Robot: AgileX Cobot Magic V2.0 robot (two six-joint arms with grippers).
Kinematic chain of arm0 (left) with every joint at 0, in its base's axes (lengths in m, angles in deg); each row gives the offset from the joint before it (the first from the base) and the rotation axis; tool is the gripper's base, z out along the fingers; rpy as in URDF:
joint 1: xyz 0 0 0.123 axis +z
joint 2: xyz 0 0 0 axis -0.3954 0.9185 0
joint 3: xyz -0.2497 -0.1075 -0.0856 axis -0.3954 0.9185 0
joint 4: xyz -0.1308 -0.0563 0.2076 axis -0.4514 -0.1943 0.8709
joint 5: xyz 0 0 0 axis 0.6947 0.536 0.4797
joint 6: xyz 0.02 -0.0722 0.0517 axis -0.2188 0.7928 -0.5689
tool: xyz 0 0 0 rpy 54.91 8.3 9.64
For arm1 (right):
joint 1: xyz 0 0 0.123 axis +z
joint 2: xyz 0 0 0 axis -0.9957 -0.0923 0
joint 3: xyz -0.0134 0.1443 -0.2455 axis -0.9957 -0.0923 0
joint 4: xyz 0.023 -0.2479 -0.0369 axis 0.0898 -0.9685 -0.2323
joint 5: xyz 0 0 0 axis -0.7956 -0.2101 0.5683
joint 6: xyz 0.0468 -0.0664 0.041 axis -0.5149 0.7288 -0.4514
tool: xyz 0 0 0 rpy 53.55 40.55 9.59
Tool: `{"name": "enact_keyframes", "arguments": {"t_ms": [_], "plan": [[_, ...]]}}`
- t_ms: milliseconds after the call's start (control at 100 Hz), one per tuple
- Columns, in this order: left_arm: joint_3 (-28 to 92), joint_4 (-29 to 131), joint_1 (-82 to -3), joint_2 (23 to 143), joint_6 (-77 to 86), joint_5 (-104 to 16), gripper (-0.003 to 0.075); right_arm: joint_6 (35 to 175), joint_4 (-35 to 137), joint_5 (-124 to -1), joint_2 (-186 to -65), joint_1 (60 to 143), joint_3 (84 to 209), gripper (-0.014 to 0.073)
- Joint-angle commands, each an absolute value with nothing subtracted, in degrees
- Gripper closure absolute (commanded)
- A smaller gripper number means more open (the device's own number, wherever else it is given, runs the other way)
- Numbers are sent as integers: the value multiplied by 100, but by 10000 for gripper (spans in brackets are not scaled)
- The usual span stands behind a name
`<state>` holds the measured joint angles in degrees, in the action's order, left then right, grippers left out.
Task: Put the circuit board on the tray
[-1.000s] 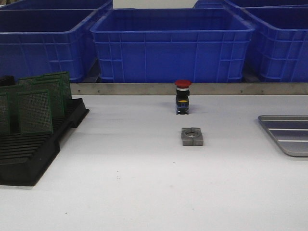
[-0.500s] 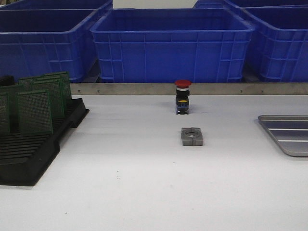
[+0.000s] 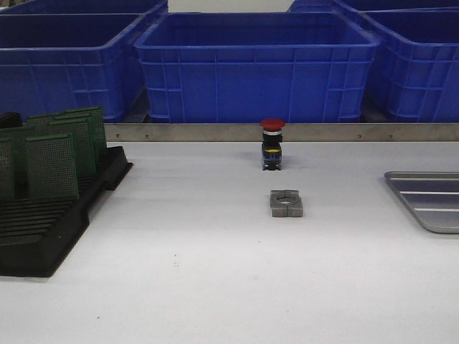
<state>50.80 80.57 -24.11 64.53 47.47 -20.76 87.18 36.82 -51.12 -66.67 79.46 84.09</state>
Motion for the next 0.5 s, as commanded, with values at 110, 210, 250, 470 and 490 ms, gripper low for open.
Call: {"name": "enact_keyframes", "arguments": {"t_ms": [110,210,250,470,490], "plan": [[4171,7677,-2439,7501,3865,-2326,445,8754,3679,-4685,-6514,7938,8480,701],[3799,7295,-2439,8073,2977,-2243,381,8754,3679,-4685,-6514,7938,8480,701],[3641,7059,-2439,8256,2544,-2231,375,8754,3679,-4685,-6514,7938,8480,701],[2807,5759,-2439,9442,-669,-1704,372,8754,3679,-4685,-6514,7938,8480,701],[2721,5658,-2439,9557,-1056,-1610,372,8754,3679,-4685,-6514,7938,8480,701]]}}
